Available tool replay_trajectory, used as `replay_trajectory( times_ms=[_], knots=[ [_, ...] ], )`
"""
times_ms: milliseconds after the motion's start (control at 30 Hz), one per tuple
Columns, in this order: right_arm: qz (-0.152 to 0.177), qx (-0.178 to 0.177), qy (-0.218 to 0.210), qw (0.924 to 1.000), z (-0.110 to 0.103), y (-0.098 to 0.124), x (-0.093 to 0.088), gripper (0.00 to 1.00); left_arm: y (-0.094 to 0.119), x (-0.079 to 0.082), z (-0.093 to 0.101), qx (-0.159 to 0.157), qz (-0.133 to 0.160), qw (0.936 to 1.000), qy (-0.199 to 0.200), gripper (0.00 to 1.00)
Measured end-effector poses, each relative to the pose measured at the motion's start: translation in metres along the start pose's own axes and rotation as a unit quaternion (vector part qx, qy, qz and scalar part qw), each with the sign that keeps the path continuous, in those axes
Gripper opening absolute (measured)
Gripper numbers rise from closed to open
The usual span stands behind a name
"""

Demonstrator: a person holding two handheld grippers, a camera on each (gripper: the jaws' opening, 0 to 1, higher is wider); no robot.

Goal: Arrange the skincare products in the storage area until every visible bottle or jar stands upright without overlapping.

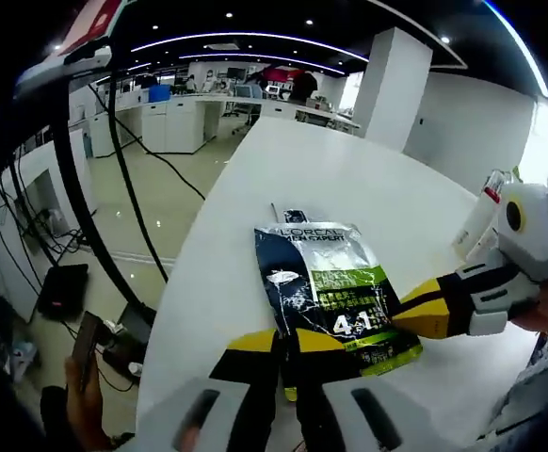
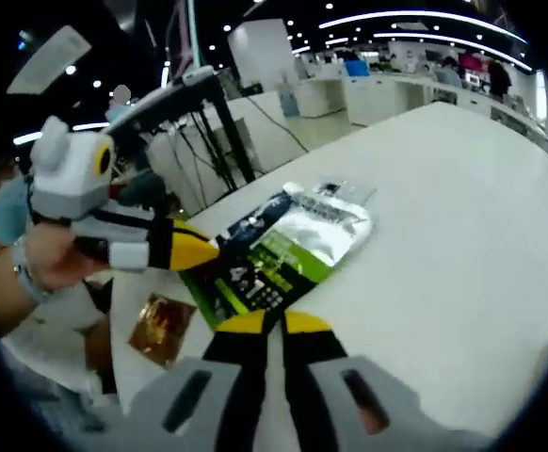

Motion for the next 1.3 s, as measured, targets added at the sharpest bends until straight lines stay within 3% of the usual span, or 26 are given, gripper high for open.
replay_trajectory(
  times_ms=[167,333,600,1300],
  knots=[
    [-0.005,0.001,0.017,0.9998,-0.001,0.006,0.0,0.02,0.003,0.005,0.007,-0.006,0.002,1.0,0.005,0.0],
    [0.03,-0.006,0.006,0.9995,0.003,0.021,0.018,0.02,0.008,0.019,0.018,-0.011,0.02,0.9997,-0.008,0.0],
    [0.06,-0.03,-0.01,0.9977,0.02,0.049,0.027,0.01,0.011,0.034,0.051,-0.038,0.044,0.9983,-0.009,0.0],
    [0.095,-0.073,-0.021,0.9926,0.057,0.127,0.024,0.0,0.005,0.043,0.132,-0.125,0.046,0.9908,-0.023,0.0]
  ],
)
Point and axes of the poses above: the point that each gripper's makers call its tool centre point, and the gripper's own axes: y roughly backward along the fingers, z roughly to its right, x roughly out of its top, the point moved 2 cm from there along y, roughly backward along the fingers, and after that the axes turned 13 degrees about z, right-handed, at the moved point
